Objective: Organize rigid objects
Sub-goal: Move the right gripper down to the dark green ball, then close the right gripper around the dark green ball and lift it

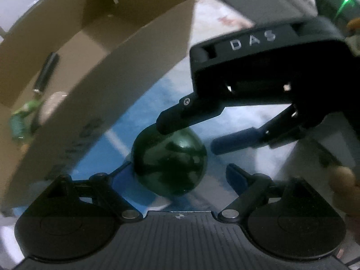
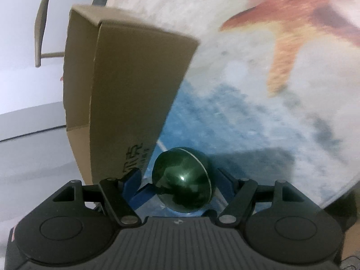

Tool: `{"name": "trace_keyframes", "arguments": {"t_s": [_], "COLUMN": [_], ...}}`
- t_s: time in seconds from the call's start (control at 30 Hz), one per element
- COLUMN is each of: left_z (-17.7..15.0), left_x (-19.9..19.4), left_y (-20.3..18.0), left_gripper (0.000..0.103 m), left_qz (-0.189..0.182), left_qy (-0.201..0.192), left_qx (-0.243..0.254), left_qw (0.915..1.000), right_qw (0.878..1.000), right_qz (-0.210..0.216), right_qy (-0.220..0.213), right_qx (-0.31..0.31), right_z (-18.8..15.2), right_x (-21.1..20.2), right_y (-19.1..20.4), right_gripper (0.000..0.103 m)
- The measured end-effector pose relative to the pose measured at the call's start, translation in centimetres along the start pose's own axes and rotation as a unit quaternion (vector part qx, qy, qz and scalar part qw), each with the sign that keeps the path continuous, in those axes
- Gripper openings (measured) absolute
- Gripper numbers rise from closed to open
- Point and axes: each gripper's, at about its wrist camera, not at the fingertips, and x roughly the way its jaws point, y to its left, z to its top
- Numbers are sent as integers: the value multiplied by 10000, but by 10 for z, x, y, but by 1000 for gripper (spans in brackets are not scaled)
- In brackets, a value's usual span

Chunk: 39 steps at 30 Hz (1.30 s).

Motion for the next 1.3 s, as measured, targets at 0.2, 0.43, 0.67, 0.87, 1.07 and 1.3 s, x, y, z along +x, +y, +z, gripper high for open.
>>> {"name": "trace_keyframes", "arguments": {"t_s": [0.2, 0.43, 0.67, 0.87, 1.07, 1.3], "left_z": [-12, -22, -5, -2, 0, 0], "left_x": [-9, 14, 19, 24, 29, 31], "left_y": [-4, 4, 11, 10, 14, 21], "left_gripper": [88, 88, 88, 84, 83, 83], "left_qz": [-96, 24, 19, -2, -109, -238], "left_qy": [-425, -297, -467, -470, -375, -373], "left_qx": [-79, -107, -199, -196, -338, -448], "left_qw": [9990, 9995, 9987, 9987, 9987, 9980], "right_qw": [9994, 9994, 9991, 9986, 9982, 9984], "right_qz": [-229, -184, -344, -521, -595, -560], "right_qy": [-191, -203, -72, 23, 84, 27], "right_qx": [-165, -189, -241, -105, -20, 24], "right_z": [-6, -1, 6, 6, 0, 1], "right_x": [-19, -6, 11, 19, 21, 18], "right_y": [-3, 1, 11, 11, 8, 6], "right_gripper": [75, 81, 82, 83, 83, 83]}}
